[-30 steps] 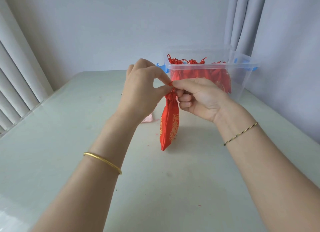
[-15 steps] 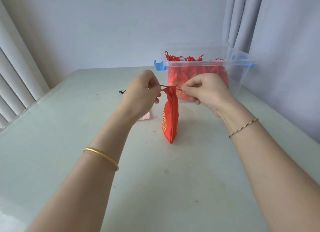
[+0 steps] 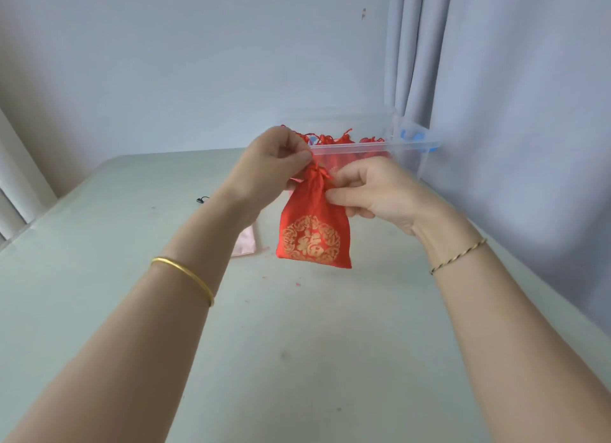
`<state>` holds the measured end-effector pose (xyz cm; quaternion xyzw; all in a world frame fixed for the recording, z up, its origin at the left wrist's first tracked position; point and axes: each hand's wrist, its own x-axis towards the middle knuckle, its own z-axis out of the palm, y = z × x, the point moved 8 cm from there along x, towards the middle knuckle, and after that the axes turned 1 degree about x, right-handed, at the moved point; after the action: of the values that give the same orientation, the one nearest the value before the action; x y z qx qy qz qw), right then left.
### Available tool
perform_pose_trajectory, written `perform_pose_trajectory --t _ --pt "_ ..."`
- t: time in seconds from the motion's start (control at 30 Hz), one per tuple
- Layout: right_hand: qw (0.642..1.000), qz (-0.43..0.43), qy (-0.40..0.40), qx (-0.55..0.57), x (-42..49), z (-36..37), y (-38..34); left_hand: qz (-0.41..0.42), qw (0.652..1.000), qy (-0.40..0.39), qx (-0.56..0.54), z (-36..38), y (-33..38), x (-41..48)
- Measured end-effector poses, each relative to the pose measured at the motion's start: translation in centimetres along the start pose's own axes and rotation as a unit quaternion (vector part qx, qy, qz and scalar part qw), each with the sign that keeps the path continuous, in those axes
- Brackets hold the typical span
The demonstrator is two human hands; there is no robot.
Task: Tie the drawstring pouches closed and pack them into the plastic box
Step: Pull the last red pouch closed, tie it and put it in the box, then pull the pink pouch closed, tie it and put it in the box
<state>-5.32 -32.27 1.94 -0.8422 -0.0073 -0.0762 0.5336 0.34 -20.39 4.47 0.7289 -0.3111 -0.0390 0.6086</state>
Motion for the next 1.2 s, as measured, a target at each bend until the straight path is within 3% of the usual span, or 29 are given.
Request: perform_pose_trajectory --t 0.1,0.17,0.33,0.4,0.5,0.67,0.8,0.9,0.97,1.07,1.2 --pt "0.997 -0.023 0.065 0.027 0.0 -2.4 -1.6 -0.008 0.999 -0.003 -0.047 0.1 0.9 1.5" --pt "0.985 -0.052 0.163 0.017 0.0 -5.5 -3.7 -0.016 0.998 0.031 -0.055 -0.8 1.3 2.4" --pt "0.906 -0.121 0.399 -0.076 2.1 -12.3 -8.4 -0.04 0.994 0.091 -0.049 -1.8 1.0 4.1" --pt "0.883 -0.112 0.443 -0.11 4.3 -13.7 -8.5 -0.051 0.994 0.091 -0.046 -1.5 0.7 4.7" --pt "0.892 -0.083 0.423 -0.137 8.0 -13.3 -6.6 -0.065 0.993 0.088 -0.041 -1.2 0.0 5.4" --pt "0.918 0.021 0.278 -0.281 11.3 -9.2 -2.2 -0.073 0.988 0.136 -0.015 -2.8 -1.9 6.0" --pt "0.913 -0.008 0.312 -0.261 9.7 -8.8 -2.7 -0.095 0.966 0.239 0.037 -6.5 -5.1 5.0" --pt "0.906 -0.053 0.346 -0.239 7.4 -7.2 -3.8 -0.127 0.948 0.258 0.138 -8.5 -8.3 3.5" --pt "0.906 -0.071 0.343 -0.237 5.9 -4.9 -4.0 -0.148 0.931 0.207 0.261 -8.7 -10.4 2.4" --pt "0.93 -0.067 0.281 -0.227 5.0 -0.7 -2.0 -0.202 0.874 0.072 0.437 -7.6 -13.5 0.5" --pt "0.958 -0.02 0.197 -0.209 4.5 3.7 2.6 -0.246 0.831 -0.05 0.496 -6.3 -15.4 -2.0"
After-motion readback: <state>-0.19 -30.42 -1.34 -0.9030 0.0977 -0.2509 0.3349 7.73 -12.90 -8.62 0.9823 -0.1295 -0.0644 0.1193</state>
